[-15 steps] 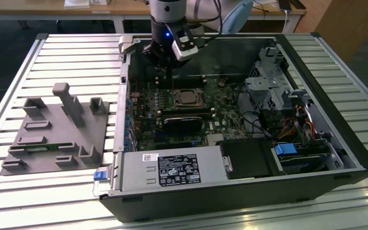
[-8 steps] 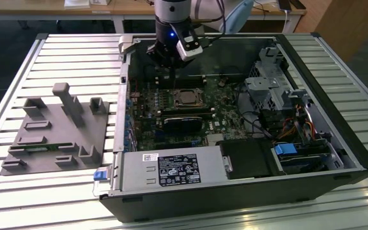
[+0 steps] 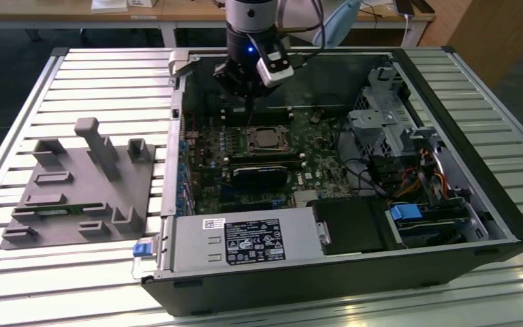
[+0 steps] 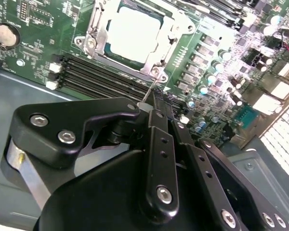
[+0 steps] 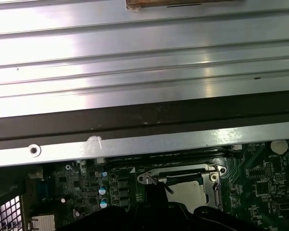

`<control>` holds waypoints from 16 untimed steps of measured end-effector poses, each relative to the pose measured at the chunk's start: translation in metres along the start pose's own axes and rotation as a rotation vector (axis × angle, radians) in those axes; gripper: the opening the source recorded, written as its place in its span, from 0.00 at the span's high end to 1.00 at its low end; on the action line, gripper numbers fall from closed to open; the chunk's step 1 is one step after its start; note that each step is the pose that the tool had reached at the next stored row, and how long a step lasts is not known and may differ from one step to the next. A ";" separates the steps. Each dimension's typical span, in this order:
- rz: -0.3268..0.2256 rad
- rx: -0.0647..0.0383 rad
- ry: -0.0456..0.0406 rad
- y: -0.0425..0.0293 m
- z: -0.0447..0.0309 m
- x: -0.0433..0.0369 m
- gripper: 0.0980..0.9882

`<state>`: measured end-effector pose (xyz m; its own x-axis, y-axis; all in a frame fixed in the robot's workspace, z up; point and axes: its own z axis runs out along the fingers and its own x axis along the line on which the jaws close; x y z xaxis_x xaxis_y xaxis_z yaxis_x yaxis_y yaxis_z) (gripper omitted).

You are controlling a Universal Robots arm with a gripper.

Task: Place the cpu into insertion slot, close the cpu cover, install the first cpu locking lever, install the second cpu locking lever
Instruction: 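Install the first cpu locking lever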

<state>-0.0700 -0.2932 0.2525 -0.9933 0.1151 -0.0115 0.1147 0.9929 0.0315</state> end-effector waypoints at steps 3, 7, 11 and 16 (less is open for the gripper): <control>0.000 0.000 -0.0001 0.0004 0.0004 -0.0033 0.99; 0.000 0.000 0.0000 0.0006 0.0011 -0.0059 0.99; 0.000 0.000 0.0000 0.0010 0.0023 -0.0089 0.99; 0.000 0.000 0.0000 0.0013 0.0043 -0.0121 0.99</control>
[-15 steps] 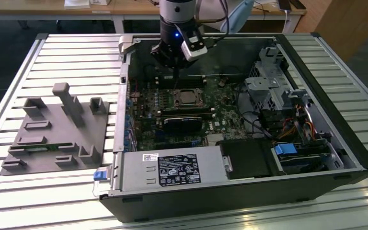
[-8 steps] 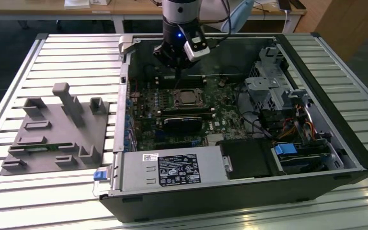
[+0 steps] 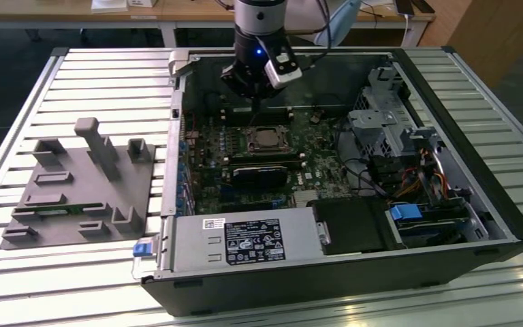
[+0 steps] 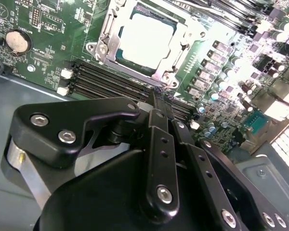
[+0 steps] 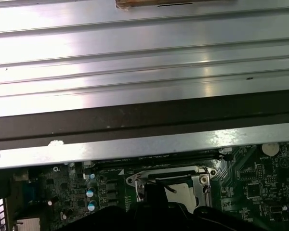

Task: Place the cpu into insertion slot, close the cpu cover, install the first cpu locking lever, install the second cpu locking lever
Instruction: 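Install the first cpu locking lever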

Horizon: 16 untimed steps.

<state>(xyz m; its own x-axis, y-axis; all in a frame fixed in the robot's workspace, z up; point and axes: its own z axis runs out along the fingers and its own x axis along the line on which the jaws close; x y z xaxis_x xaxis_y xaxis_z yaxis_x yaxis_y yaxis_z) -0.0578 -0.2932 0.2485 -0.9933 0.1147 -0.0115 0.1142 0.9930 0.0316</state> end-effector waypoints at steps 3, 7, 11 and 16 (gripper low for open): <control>0.000 0.000 0.0000 0.0002 0.0017 -0.0023 0.99; 0.000 0.000 0.0001 0.0007 0.0038 -0.0069 0.99; 0.000 0.000 0.0000 0.0012 0.0058 -0.0100 0.99; -0.001 0.000 0.0002 0.0058 0.0085 -0.0099 0.99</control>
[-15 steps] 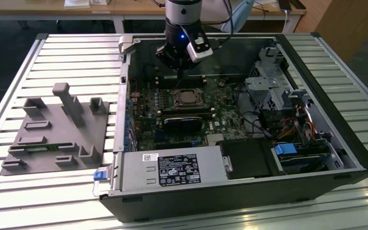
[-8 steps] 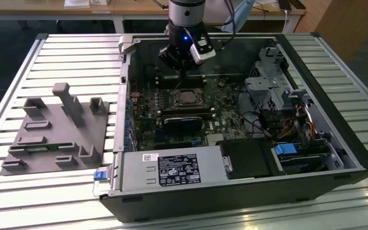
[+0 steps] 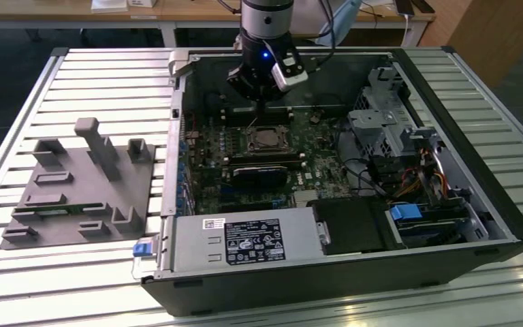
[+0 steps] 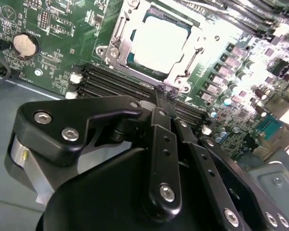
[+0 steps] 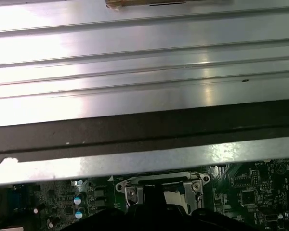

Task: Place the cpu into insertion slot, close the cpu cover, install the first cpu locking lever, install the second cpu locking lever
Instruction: 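Install the first cpu locking lever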

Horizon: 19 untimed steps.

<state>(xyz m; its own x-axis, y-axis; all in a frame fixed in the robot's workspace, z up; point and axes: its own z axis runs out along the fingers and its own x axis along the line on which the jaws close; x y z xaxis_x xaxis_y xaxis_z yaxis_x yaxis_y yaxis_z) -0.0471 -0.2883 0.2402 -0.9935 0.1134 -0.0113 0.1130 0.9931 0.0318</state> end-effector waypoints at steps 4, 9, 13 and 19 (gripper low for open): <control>0.000 -0.002 0.0002 0.0040 0.0018 0.0000 0.99; -0.002 -0.007 -0.0018 0.0045 0.0027 -0.0008 0.99; -0.003 -0.008 -0.0085 0.0050 0.0044 -0.0013 0.99; -0.003 -0.008 -0.0091 0.0064 0.0072 -0.0043 0.99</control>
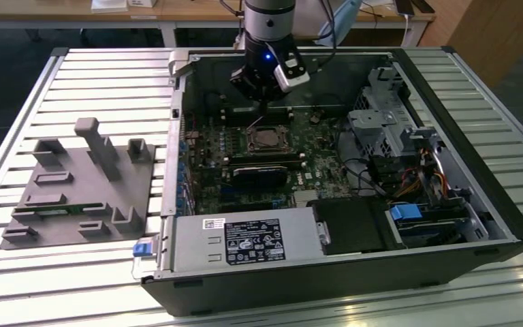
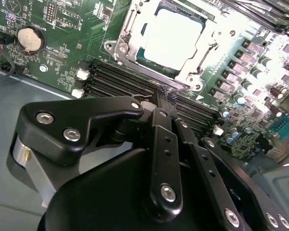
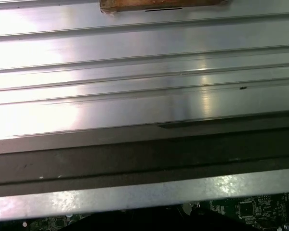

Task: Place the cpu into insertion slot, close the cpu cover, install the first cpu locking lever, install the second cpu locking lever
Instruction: 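Install the first cpu locking lever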

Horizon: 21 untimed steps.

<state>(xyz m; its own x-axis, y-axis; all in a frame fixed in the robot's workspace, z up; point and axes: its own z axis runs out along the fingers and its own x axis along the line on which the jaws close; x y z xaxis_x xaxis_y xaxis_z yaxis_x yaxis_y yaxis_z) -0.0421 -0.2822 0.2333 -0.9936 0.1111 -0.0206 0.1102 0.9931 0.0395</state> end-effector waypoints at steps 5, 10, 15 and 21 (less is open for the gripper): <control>0.000 0.000 0.0001 0.0001 0.0008 -0.0003 0.99; 0.000 0.000 -0.0003 0.0001 0.0018 -0.0010 0.99; 0.000 0.000 0.0000 0.0013 0.0049 -0.0046 0.99; 0.000 0.000 -0.0001 0.0024 0.0087 -0.0079 0.99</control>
<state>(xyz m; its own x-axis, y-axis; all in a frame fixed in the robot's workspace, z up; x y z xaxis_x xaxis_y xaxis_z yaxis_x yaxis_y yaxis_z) -0.0337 -0.2804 0.2249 -0.9936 0.1111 -0.0206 0.1102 0.9931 0.0394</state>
